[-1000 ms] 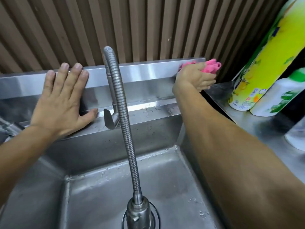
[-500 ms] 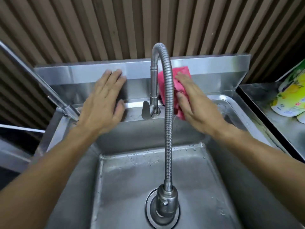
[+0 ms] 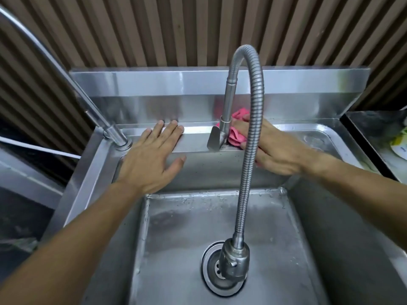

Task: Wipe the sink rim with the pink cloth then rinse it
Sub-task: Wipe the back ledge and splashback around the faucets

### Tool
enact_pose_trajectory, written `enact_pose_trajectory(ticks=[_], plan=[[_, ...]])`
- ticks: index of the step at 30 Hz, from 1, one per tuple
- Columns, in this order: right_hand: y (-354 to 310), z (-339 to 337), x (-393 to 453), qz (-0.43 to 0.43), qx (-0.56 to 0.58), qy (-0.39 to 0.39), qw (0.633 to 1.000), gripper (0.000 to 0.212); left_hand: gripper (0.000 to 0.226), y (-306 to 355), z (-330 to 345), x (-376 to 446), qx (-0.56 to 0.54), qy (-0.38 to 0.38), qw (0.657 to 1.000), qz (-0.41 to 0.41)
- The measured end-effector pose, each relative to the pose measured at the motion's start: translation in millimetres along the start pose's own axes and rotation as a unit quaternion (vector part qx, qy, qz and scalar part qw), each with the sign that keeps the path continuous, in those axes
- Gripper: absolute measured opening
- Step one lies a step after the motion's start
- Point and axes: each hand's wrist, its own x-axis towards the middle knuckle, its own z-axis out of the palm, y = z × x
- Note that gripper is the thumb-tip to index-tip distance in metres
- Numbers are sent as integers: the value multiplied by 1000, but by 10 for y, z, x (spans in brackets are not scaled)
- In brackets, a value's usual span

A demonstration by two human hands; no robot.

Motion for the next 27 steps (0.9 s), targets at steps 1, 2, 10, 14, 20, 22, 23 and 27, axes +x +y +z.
enact_pose_trajectory(ticks=[1,2,10,14,20,22,23,27], plan=[[-66,9,95,-8,31,23,999,21,74,-1,-4,-1,-3,3,1000,-1],[-101,2,160,-7,54,40,998,17,75,-6,-3,1,-3,4,1000,0],[216,88,-232,85,-99,34,991,52,79,-39,16,-5,17,-19,1000,4],[-251,321,-66,216,-112,146,959,50,81,-6,12,-5,23,-20,1000,-6],[-517,324,88,201,-117,125,964,54,81,28,-9,-24,1,-10,1000,-13],[-317,269,-105,221,-142,136,955,55,82,23,-21,-34,-4,-8,1000,-14],[-225,261,-189,245,-145,155,946,54,82,24,-27,-37,-7,-8,1000,-15],[-65,281,-245,369,-124,198,900,56,83,39,-37,-44,-7,-11,1000,-21]])
